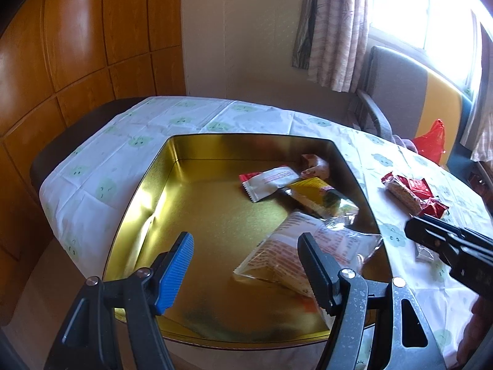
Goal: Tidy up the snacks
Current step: 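Carry the yellow chip bag into the gold tin and open the right gripper, then grasp the dark red foil packet from the snack pile with the left gripper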
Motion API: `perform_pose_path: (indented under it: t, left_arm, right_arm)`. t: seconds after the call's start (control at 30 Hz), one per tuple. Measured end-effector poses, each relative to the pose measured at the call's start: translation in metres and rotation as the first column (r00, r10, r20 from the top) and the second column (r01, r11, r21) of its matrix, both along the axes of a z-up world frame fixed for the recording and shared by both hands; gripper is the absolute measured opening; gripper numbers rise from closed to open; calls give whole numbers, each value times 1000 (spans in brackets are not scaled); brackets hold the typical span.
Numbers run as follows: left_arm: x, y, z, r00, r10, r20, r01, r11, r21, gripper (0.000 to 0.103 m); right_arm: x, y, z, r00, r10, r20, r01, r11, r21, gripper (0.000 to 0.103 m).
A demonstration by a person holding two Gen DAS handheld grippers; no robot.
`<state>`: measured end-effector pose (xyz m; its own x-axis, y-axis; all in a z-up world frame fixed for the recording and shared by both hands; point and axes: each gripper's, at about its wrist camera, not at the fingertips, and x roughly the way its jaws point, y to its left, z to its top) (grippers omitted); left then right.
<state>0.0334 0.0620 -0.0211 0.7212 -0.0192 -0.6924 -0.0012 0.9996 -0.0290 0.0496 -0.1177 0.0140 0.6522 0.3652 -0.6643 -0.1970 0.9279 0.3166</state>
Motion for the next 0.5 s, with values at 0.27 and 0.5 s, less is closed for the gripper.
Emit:
perform_pose_path:
  t: [0.27,0.5]
  left_arm:
    - [-4,-13,3,999,-39,3,39,999,10,71]
    - [-8,-22,3,998,-67,3,66,998,15,71]
  right_arm:
    - [-26,-25,-11,998,-57,-13,56,998,-32,36]
    - [-38,-41,-25,994,-100,-42,97,994,-54,36]
